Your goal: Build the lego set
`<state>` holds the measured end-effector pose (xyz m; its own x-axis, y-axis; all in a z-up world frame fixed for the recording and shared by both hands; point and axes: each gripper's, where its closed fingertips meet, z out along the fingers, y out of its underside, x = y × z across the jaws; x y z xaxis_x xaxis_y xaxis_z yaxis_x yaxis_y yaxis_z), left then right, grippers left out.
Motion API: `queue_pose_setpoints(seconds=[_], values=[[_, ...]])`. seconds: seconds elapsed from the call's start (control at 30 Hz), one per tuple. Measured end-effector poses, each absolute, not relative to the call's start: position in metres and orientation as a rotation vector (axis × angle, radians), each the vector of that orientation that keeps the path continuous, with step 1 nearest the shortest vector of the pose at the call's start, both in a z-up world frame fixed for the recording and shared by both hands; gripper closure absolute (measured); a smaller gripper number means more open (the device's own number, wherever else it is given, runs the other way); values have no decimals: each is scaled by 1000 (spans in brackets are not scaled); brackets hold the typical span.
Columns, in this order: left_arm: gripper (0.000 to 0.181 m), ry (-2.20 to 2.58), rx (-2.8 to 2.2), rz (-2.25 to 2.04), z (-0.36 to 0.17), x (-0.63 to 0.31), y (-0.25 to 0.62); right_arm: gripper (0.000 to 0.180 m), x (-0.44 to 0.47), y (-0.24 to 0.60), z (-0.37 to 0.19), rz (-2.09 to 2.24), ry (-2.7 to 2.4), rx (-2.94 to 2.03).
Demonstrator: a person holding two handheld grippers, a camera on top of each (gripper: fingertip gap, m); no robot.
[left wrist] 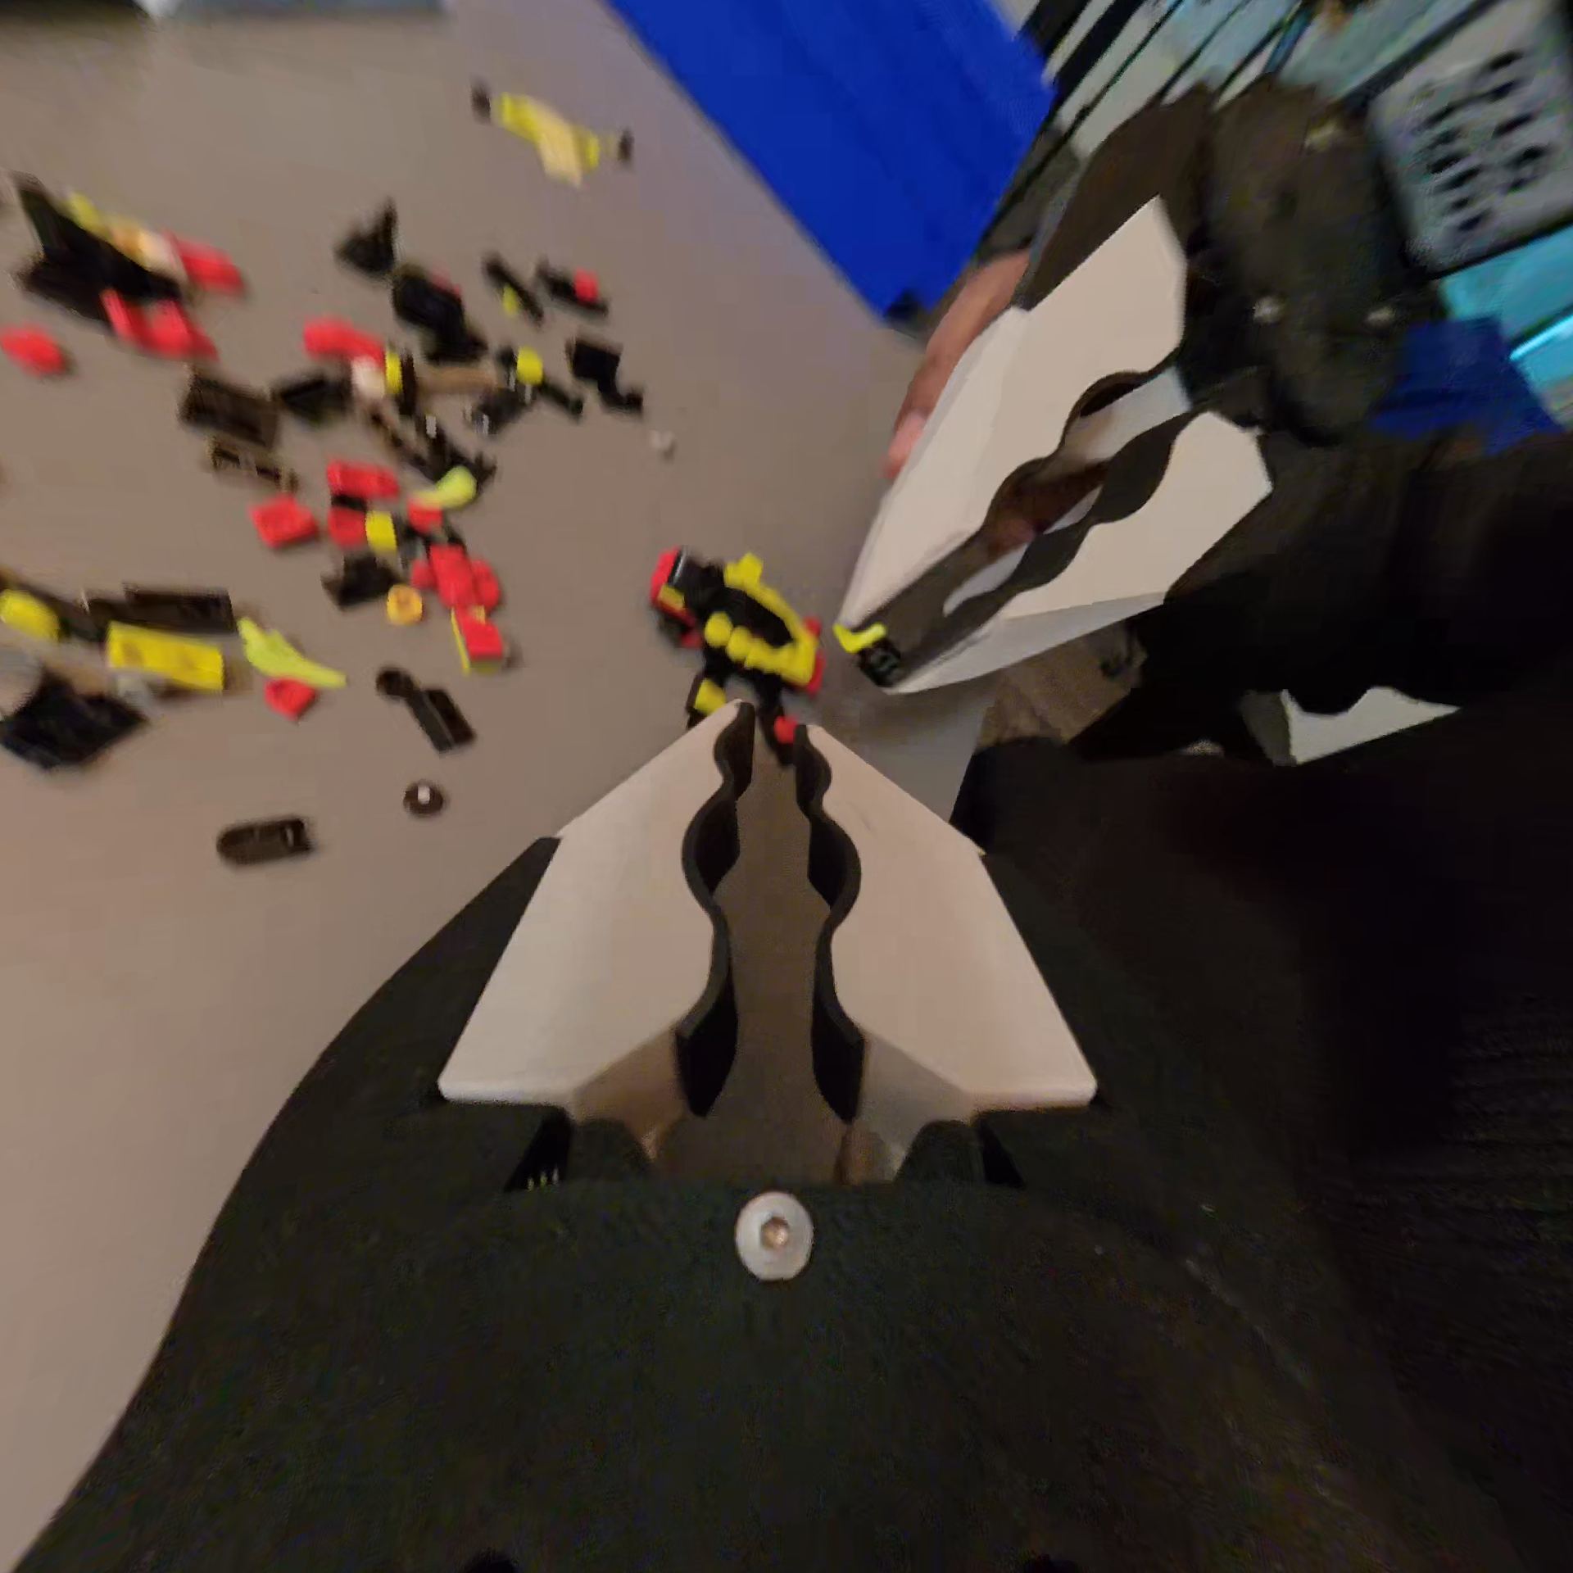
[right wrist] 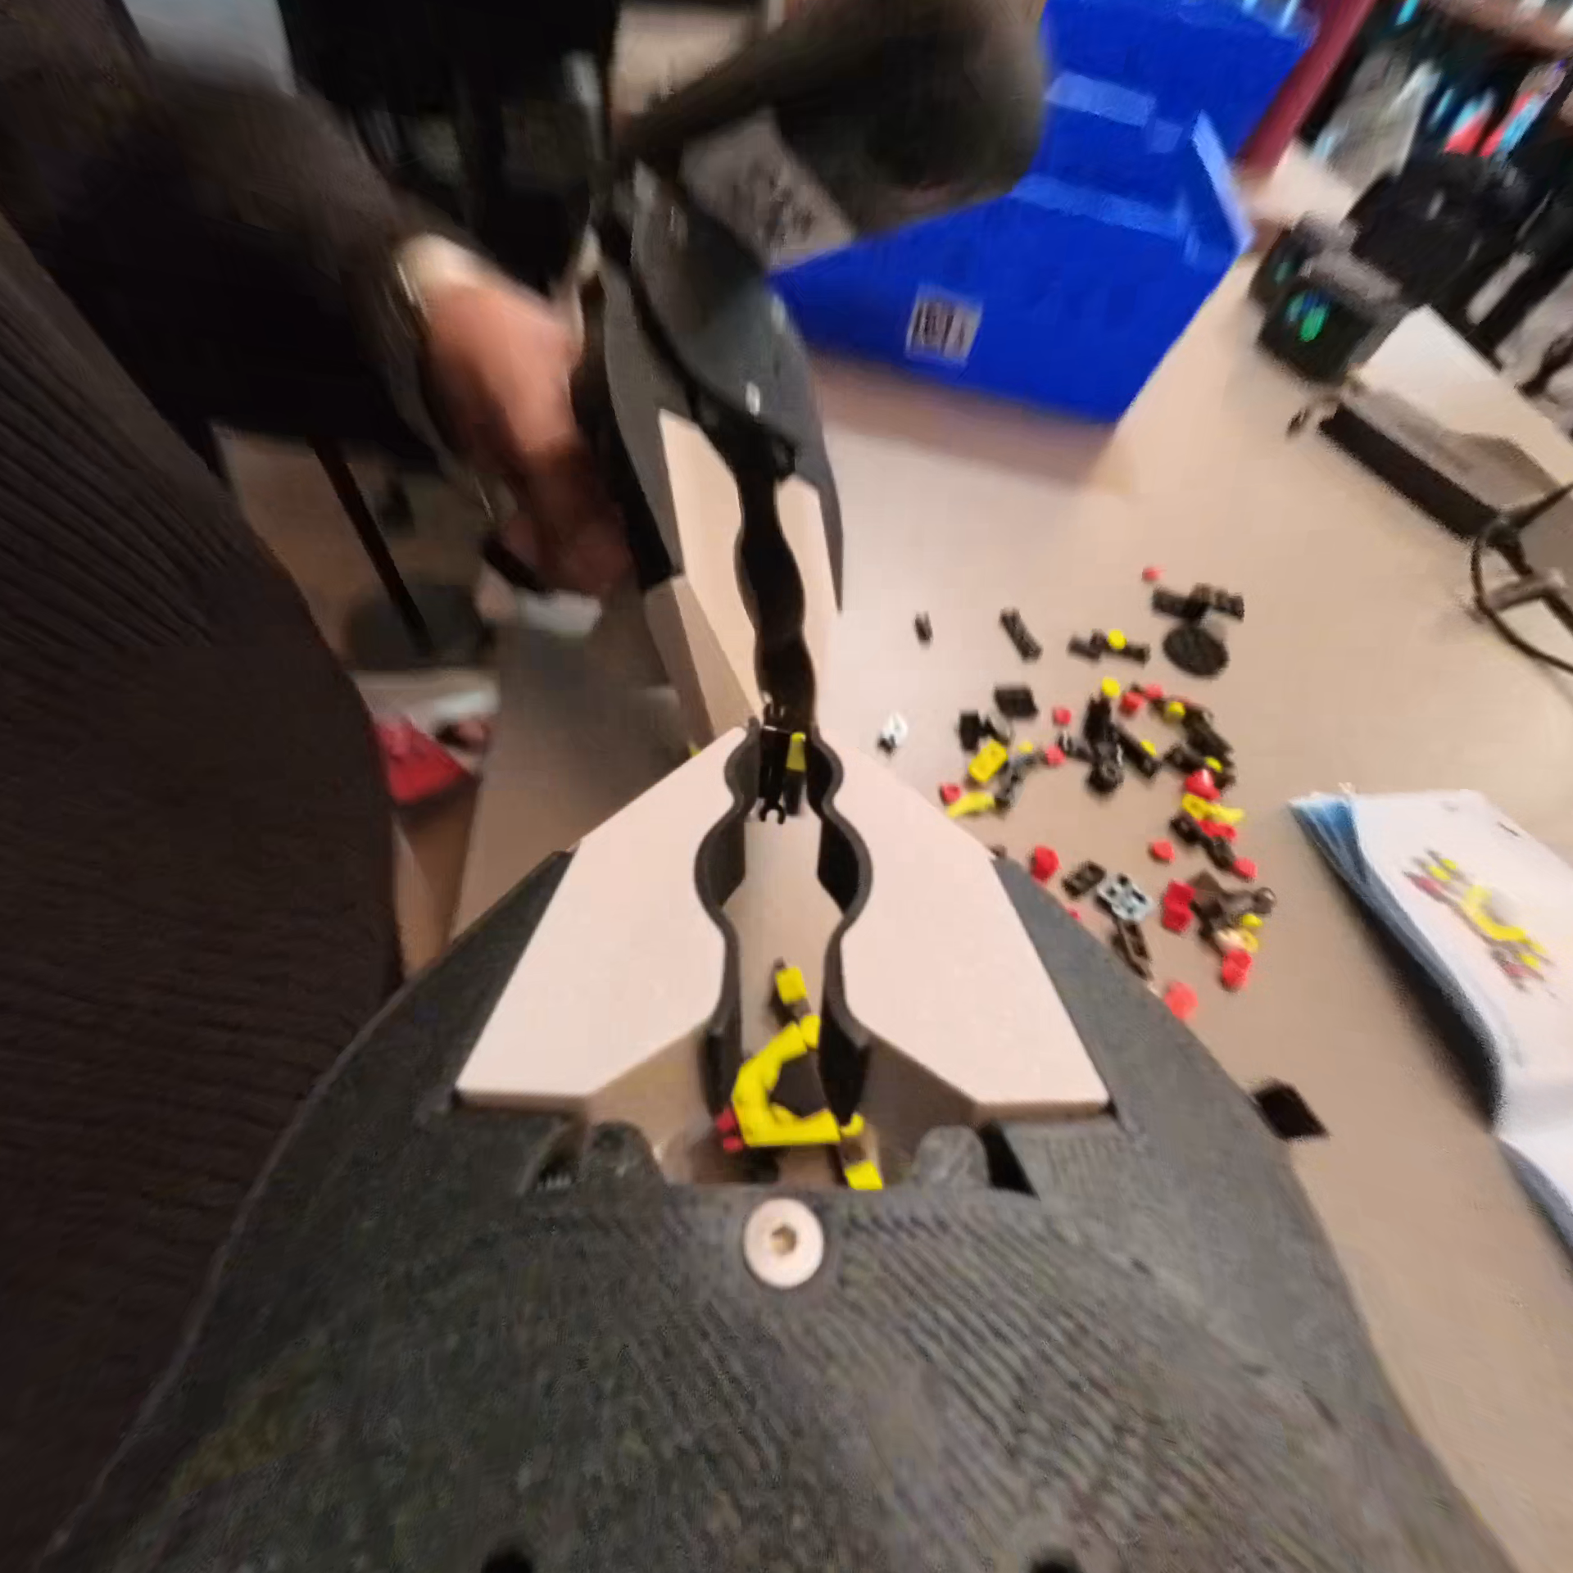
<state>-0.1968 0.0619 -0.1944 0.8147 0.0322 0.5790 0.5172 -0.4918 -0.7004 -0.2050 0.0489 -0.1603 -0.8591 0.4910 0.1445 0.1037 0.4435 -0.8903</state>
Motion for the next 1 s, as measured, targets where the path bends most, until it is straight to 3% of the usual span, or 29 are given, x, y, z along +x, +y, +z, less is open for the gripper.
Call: queue_pose_setpoints(seconds=[0.13,0.4,1.0], values=[[163,-254,-1774,-553,-141,-193,66,171,-197,51,-123,1703,-2175,-531],[165,-55,-1619,-486,-106,-172,59,171,-180,50,-93,2134,-2078,-574],[170,-212,-1497,-625,-91,-182,63,171,-191,55,-84,2408,-1969,-701]])
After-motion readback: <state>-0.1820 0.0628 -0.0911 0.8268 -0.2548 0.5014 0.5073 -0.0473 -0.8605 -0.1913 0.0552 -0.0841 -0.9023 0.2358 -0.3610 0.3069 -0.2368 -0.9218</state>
